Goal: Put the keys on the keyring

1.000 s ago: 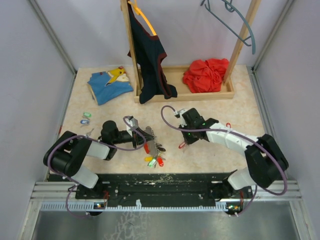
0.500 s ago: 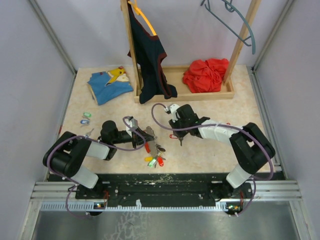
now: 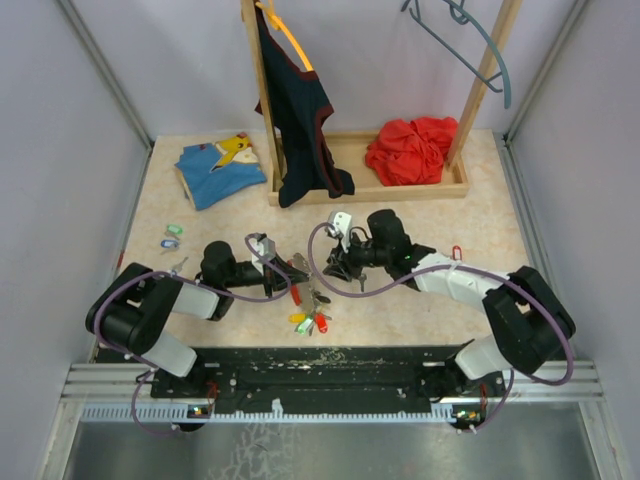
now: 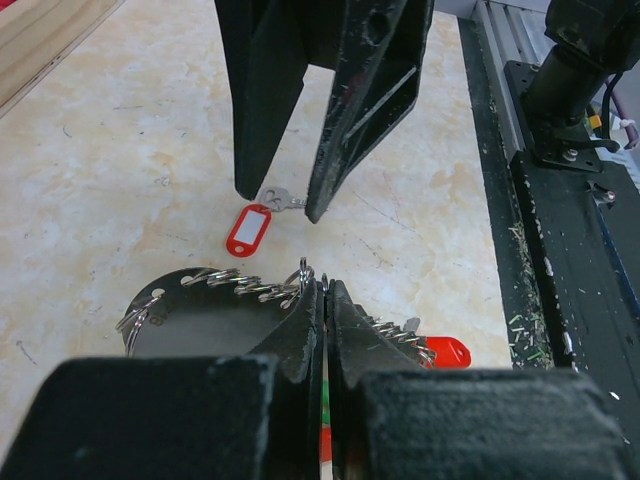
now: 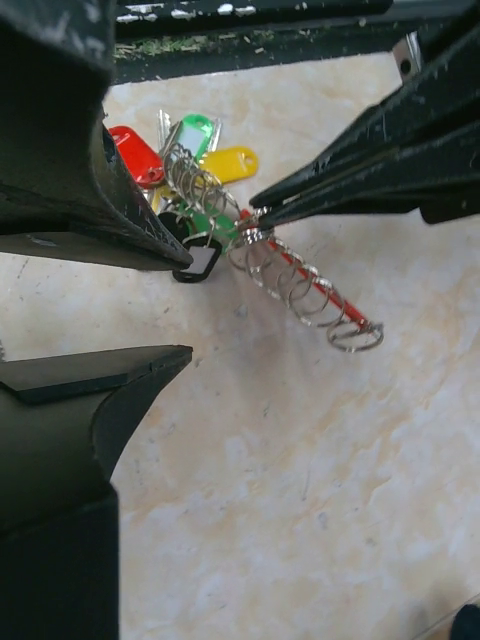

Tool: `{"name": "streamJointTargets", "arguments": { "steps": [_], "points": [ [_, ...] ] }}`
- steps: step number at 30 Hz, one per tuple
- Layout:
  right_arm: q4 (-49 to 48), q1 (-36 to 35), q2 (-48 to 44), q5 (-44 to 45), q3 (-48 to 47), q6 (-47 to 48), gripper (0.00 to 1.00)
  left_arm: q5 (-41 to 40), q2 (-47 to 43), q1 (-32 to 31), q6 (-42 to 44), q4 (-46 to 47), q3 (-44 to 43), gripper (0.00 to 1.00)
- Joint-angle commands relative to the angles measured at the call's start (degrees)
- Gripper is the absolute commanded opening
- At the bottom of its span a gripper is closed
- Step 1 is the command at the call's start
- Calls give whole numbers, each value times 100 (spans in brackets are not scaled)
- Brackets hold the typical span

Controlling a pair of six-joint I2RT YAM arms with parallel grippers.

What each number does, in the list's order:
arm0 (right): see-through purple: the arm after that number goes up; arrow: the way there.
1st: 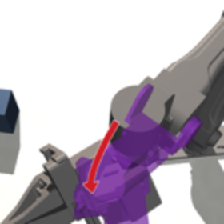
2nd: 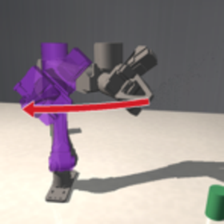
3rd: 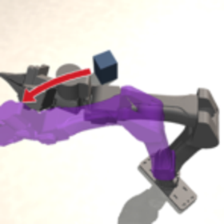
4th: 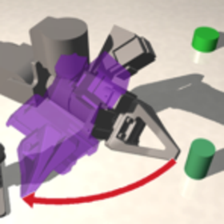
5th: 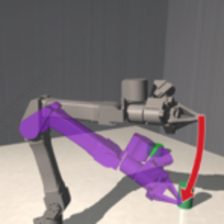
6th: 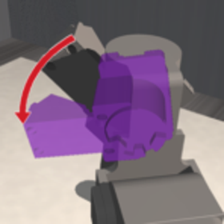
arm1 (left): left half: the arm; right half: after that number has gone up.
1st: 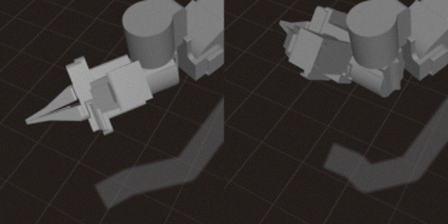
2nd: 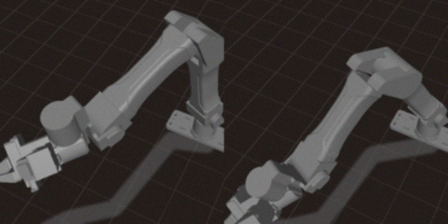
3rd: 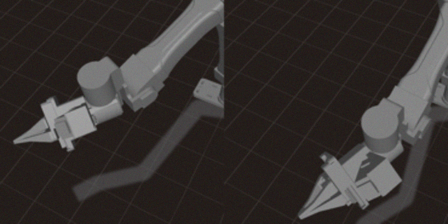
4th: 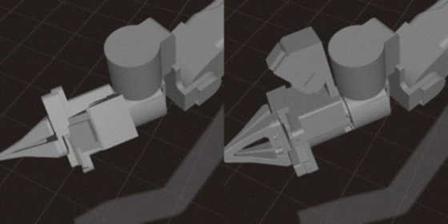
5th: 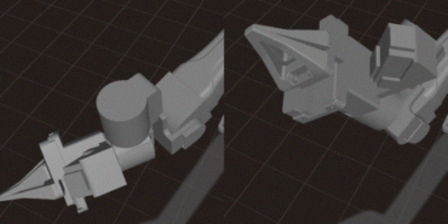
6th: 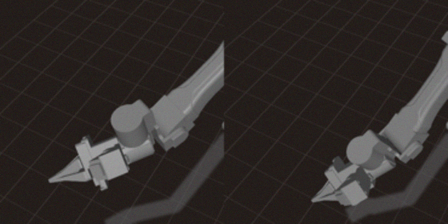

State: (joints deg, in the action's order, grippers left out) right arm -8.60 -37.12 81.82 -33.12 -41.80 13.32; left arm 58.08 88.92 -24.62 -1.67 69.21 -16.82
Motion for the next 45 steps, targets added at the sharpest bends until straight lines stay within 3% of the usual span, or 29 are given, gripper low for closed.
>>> {"name": "streamJointTargets", "arguments": {
  "steps": [1, 18, 21, 35, 42, 45],
  "points": [
    [-872, -32, 5, -960, 84, 244, 37, 191, -4, -1, -50, 352, -14, 0],
    [-1480, -32, 613, -1643, -73, 221, 36, 300, 64, -13, -131, 488, -23, 0],
    [-1565, -32, 644, -1696, -89, 207, 33, 315, 80, -12, -147, 512, -24, 0],
    [-1582, -36, 767, -1887, -135, 253, 0, 396, 65, -51, -167, 620, 3, 0],
    [-1632, -32, 637, -1834, -118, 241, 0, 446, 5, -63, -143, 594, 30, 1],
    [-1563, -32, 616, -1735, -142, 229, 0, 470, -81, -83, -132, 585, 80, 7]
  ]
}}
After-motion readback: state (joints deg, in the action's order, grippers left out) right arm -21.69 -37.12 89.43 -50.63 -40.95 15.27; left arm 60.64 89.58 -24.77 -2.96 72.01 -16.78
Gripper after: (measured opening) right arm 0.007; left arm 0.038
